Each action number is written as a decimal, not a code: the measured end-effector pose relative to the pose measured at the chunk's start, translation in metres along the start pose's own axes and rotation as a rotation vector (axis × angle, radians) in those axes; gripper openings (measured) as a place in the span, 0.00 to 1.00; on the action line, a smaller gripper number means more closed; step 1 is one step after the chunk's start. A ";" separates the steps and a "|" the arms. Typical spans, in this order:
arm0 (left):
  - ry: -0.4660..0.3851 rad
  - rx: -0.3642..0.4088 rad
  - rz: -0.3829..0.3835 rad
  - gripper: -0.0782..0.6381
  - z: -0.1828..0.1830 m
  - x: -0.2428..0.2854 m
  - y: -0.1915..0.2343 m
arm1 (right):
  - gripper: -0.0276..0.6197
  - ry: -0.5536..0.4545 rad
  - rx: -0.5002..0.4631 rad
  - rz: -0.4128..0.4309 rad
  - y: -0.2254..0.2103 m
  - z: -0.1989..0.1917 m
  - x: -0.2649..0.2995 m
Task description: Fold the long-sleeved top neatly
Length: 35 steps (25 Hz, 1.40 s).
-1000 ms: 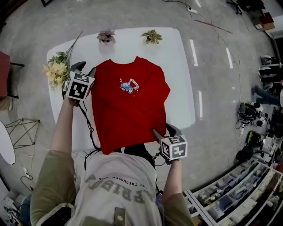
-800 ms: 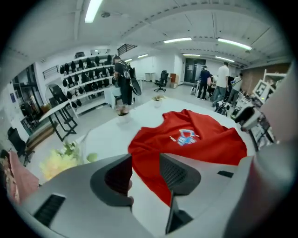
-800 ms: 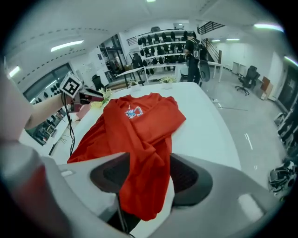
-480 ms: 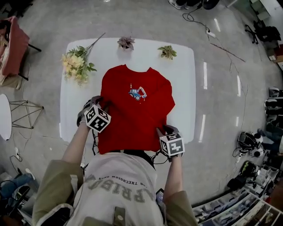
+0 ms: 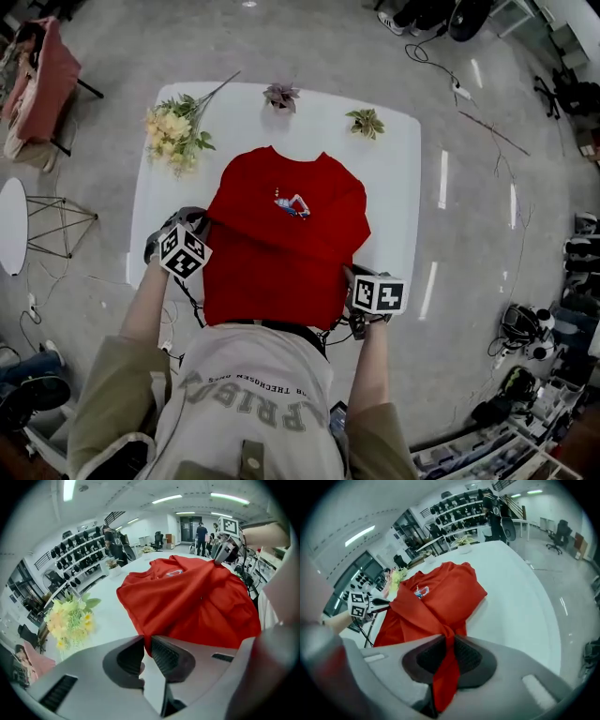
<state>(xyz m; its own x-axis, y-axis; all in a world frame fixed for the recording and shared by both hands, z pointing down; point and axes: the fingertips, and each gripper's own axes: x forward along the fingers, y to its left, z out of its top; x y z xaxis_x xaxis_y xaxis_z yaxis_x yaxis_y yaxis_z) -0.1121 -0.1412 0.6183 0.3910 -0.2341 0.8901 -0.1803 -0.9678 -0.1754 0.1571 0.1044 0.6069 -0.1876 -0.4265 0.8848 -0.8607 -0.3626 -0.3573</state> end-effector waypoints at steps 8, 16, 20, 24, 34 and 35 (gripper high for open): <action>-0.032 -0.054 0.011 0.37 0.016 -0.038 -0.005 | 0.46 -0.068 -0.302 0.010 0.028 0.011 -0.031; -0.099 -0.168 -0.091 0.39 0.057 -0.012 -0.069 | 0.45 0.040 -0.564 -0.006 0.059 -0.038 -0.004; -0.097 -0.190 -0.061 0.39 0.054 -0.019 -0.084 | 0.33 0.076 -0.650 -0.056 0.044 -0.046 0.010; -0.090 -0.238 -0.008 0.39 0.036 -0.037 -0.091 | 0.33 0.070 -0.703 -0.052 0.034 -0.051 0.015; -0.150 -0.372 0.162 0.39 -0.008 -0.105 -0.105 | 0.36 -0.111 -0.658 0.051 0.050 -0.039 -0.035; -0.157 -0.381 0.165 0.39 -0.013 -0.112 -0.110 | 0.36 -0.130 -0.633 0.055 0.049 -0.043 -0.042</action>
<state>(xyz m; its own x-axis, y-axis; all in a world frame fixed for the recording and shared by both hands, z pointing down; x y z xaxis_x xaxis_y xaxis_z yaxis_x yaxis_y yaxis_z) -0.1478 -0.0074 0.5438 0.4562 -0.4224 0.7832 -0.5600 -0.8203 -0.1162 0.1027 0.1401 0.5648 -0.2150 -0.5419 0.8125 -0.9714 0.2042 -0.1208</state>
